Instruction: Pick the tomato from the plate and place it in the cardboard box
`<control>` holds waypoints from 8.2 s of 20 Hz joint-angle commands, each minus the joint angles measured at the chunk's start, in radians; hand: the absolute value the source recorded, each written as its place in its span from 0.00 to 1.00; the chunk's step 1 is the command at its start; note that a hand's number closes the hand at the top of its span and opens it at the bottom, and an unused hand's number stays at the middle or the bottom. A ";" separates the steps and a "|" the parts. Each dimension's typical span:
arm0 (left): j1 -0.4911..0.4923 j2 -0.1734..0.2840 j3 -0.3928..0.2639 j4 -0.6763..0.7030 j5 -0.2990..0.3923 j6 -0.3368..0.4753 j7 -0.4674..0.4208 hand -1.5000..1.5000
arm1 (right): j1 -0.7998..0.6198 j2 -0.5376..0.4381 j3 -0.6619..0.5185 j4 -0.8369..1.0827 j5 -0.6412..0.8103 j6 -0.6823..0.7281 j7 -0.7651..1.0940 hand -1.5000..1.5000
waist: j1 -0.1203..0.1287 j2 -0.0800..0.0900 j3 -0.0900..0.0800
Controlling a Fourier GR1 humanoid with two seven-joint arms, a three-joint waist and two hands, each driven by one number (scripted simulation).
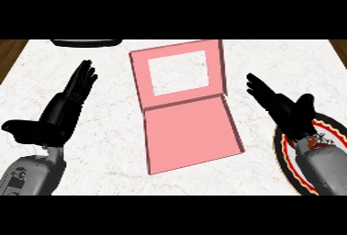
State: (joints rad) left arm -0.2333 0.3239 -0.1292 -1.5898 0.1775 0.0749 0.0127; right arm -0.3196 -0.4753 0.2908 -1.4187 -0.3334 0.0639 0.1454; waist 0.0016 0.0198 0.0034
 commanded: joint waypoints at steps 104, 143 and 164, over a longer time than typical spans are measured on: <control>0.224 -0.166 0.130 0.035 -0.402 -0.009 0.064 0.50 | -0.122 -0.168 -0.266 0.402 1.300 0.143 -0.998 1.00 | 0.056 -0.007 -0.001; 0.251 -0.117 0.195 -0.001 -0.357 -0.056 0.108 0.50 | -0.839 0.157 -0.134 0.587 0.786 0.597 -0.942 1.00 | -0.003 -0.034 -0.004; 0.270 -0.130 0.201 0.013 -0.375 -0.069 0.053 0.50 | -0.541 0.472 0.131 0.381 0.880 0.423 -0.539 0.00 | 0.011 -0.020 -0.003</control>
State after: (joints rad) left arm 0.0058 0.1832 0.0712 -1.5439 -0.1987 0.0250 0.0734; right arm -0.9023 -0.0474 0.3801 -1.0497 0.5499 0.5335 -0.4105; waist 0.0058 -0.0008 -0.0002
